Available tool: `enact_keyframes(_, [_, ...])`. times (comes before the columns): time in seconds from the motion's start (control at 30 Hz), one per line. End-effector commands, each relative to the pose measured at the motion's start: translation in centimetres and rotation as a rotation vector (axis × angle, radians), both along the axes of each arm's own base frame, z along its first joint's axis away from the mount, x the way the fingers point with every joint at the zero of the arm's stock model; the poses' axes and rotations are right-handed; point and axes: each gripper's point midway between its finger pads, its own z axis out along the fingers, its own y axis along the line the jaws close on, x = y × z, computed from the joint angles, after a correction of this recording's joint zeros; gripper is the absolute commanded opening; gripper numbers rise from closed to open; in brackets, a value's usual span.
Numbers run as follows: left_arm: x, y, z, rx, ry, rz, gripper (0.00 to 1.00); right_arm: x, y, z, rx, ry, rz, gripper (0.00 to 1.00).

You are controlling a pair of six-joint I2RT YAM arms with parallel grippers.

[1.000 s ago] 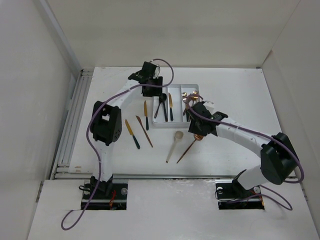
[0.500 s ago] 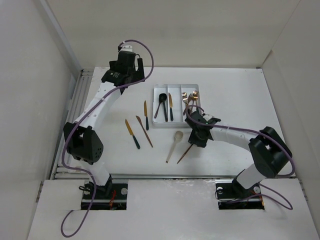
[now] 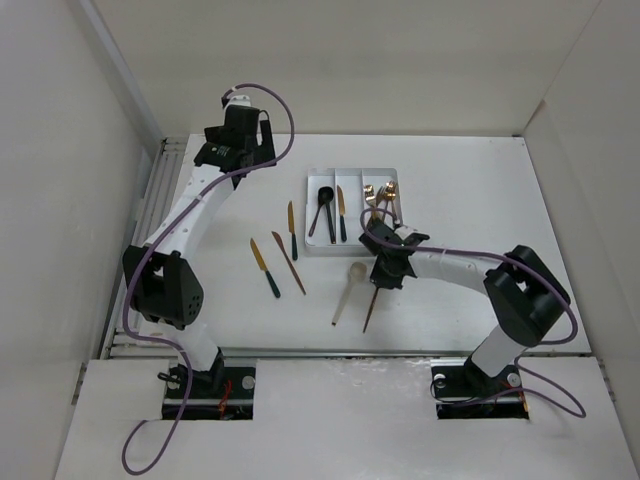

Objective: Sort the eating utensils into containers

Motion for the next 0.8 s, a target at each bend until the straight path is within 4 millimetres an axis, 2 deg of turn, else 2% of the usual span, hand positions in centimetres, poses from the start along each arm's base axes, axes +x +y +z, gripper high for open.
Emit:
enact_keyframes(0.0, [-0.6, 0.8, 2.7, -0.011, -0.066, 0.016, 0.90, -3.2, -2.0, -2.8, -0.064, 0.105, -0.042, 0.00])
enact_keyframes(0.13, [-0.6, 0.6, 2.7, -0.016, -0.064, 0.009, 0.90, -3.4, -3.4, -0.8, -0.099, 0.051, -0.071, 0.00])
enact_keyframes(0.17, [-0.6, 0.6, 2.7, -0.016, -0.064, 0.009, 0.90, -3.4, -3.7, 0.9, -0.091, 0.009, -0.067, 0.00])
enact_keyframes(0.23, [-0.5, 0.8, 2.3, -0.006, -0.058, 0.020, 0.90, -2.2, -3.1, 4.4, -0.079, -0.108, -0.057, 0.00])
enact_keyframes(0.27, [-0.5, 1.1, 2.4, 0.003, -0.060, 0.032, 0.90, -1.9, -3.1, 6.8, -0.062, -0.172, -0.020, 0.00])
enact_keyframes(0.3, [-0.4, 1.3, 2.8, 0.006, -0.071, 0.041, 0.90, -1.3, -3.0, 8.5, -0.054, -0.220, -0.001, 0.00])
enact_keyframes(0.33, [-0.4, 1.3, 2.8, 0.006, -0.071, 0.041, 0.90, -0.4, -2.1, 11.1, -0.027, -0.286, 0.032, 0.00])
enact_keyframes(0.43, [-0.2, 1.8, 2.4, 0.015, -0.062, 0.058, 0.90, 2.8, -0.3, 16.8, -0.025, -0.475, 0.190, 0.00])
enact_keyframes(0.47, [-0.1, 2.2, 2.4, 0.008, -0.064, 0.073, 0.90, 4.4, 0.9, 20.0, -0.012, -0.556, 0.220, 0.00])
enact_keyframes(0.53, [0.1, 2.2, 2.0, 0.011, -0.055, 0.073, 0.90, 7.2, 2.6, 21.1, -0.101, -0.613, 0.316, 0.00])
enact_keyframes(0.57, [0.1, 2.2, 2.0, 0.011, -0.055, 0.073, 0.90, 9.0, 3.9, 24.1, -0.097, -0.681, 0.325, 0.00])
enact_keyframes(0.6, [0.1, 2.6, 2.0, 0.011, -0.055, 0.082, 0.90, 10.3, 5.1, 24.9, -0.111, -0.710, 0.352, 0.00])
enact_keyframes(0.63, [0.1, 2.9, 1.8, 0.019, -0.057, 0.094, 0.90, 12.0, 6.6, 22.7, -0.198, -0.670, 0.431, 0.00])
enact_keyframes(0.67, [0.0, 3.3, 2.3, 0.035, -0.067, 0.105, 0.90, 13.2, 7.9, 23.0, -0.209, -0.685, 0.461, 0.00])
enact_keyframes(0.7, [-0.1, 4.0, 1.9, 0.044, -0.059, 0.124, 0.92, 15.2, 9.1, 26.0, -0.195, -0.748, 0.453, 0.00])
enact_keyframes(0.73, [-0.2, 4.4, 2.0, 0.068, -0.060, 0.136, 0.92, 16.8, 10.8, 23.3, -0.251, -0.709, 0.520, 0.00])
enact_keyframes(0.77, [-0.4, 5.1, 2.0, 0.074, -0.059, 0.154, 0.93, 17.9, 11.8, 23.5, -0.256, -0.725, 0.529, 0.00])
